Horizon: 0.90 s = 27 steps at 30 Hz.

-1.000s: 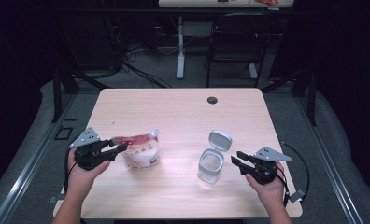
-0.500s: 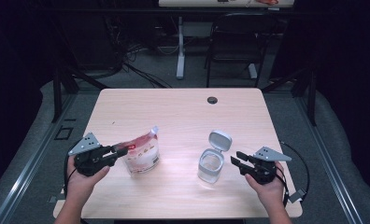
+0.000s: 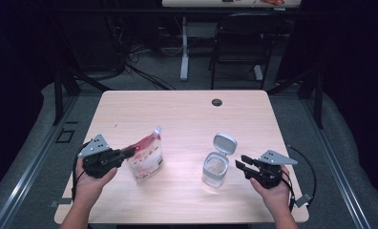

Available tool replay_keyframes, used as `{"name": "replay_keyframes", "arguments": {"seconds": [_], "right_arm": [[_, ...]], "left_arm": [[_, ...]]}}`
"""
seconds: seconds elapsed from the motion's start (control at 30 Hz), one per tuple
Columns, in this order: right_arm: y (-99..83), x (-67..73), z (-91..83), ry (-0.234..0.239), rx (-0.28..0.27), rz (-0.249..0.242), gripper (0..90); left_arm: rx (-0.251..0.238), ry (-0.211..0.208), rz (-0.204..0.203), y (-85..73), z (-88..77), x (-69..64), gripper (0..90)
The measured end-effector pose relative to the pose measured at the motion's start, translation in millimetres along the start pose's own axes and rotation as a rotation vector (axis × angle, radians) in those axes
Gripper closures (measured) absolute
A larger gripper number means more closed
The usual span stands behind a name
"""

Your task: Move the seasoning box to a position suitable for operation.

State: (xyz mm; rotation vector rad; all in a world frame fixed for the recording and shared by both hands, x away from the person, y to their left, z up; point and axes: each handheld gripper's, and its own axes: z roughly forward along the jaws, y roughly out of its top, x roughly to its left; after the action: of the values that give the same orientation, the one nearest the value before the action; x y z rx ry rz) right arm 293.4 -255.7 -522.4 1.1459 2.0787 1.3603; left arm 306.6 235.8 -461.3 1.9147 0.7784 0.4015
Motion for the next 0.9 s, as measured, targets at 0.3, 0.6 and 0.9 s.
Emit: {"name": "replay_keyframes", "arguments": {"seconds": [0.3, 0.6, 0.9], "right_arm": [[0.0, 0.2, 0.1, 0.000, -0.001, 0.000, 64.8], [-0.4, -0.9, -1.7, -0.005, -0.003, 0.008, 65.0], [-1.7, -3.3, -4.9, -0.014, -0.009, 0.011, 65.0]], "left_arm": [[-0.003, 0.034, 0.013, 3.8, 3.5, -5.3, 90.0], [0.016, 0.032, 0.042, 13.8, 8.9, -14.1, 90.0], [0.017, 0.001, 0.069, 21.0, 12.2, -25.2, 90.0]]}}
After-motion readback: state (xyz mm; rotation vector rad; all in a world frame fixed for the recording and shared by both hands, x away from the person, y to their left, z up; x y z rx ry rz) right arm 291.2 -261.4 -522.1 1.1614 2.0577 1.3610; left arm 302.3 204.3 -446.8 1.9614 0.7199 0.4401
